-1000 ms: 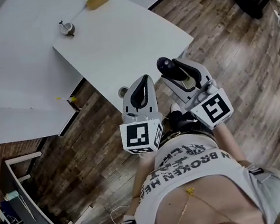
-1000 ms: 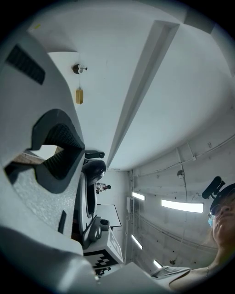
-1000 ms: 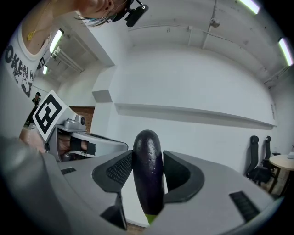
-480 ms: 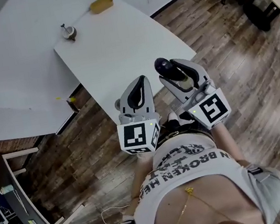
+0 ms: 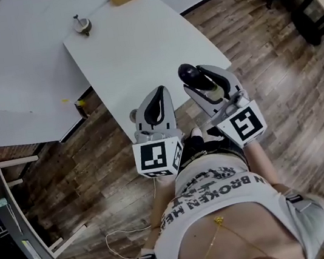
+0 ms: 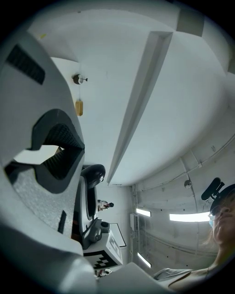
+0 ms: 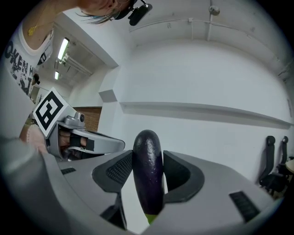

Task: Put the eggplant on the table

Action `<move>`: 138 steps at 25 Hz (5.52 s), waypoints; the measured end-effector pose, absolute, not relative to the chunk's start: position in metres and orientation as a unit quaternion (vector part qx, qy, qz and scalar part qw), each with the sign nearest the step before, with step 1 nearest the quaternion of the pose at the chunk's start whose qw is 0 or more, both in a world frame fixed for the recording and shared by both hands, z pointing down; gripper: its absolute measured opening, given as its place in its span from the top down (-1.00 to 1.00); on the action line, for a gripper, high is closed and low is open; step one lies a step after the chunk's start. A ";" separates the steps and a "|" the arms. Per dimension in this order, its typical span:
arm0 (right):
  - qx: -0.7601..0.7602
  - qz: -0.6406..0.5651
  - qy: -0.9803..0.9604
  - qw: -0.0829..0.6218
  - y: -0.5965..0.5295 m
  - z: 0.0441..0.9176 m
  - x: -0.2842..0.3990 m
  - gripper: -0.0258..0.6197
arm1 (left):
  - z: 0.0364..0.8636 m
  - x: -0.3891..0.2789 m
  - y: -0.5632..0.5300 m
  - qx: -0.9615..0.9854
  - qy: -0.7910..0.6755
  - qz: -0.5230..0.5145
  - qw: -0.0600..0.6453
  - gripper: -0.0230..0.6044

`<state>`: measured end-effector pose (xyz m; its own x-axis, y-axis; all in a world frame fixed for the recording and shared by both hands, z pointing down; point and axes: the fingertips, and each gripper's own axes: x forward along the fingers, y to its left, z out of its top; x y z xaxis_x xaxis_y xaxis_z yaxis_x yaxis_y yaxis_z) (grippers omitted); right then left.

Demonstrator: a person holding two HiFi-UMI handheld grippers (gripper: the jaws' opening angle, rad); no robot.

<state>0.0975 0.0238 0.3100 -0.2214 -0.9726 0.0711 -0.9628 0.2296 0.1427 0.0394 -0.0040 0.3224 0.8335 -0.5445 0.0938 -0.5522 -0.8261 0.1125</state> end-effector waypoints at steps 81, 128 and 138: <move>0.446 -0.031 -0.886 0.120 -0.141 0.348 0.102 0.28 | 0.329 0.049 -0.139 0.891 -0.448 0.043 0.052 0.93; 0.326 0.109 -0.891 0.298 -0.165 0.554 0.052 0.28 | 0.384 -0.029 -0.136 0.832 -0.534 0.080 0.128 0.93; 0.316 0.125 -0.881 0.329 -0.170 0.587 0.052 0.28 | 0.392 -0.040 -0.130 0.824 -0.544 0.080 0.137 0.93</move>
<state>0.0515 -0.1701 0.5874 -0.5847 -0.4740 0.6584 -0.6385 0.7695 -0.0130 -0.0398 -0.1302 0.3915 0.3960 -0.8741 0.2814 -0.9181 -0.3714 0.1385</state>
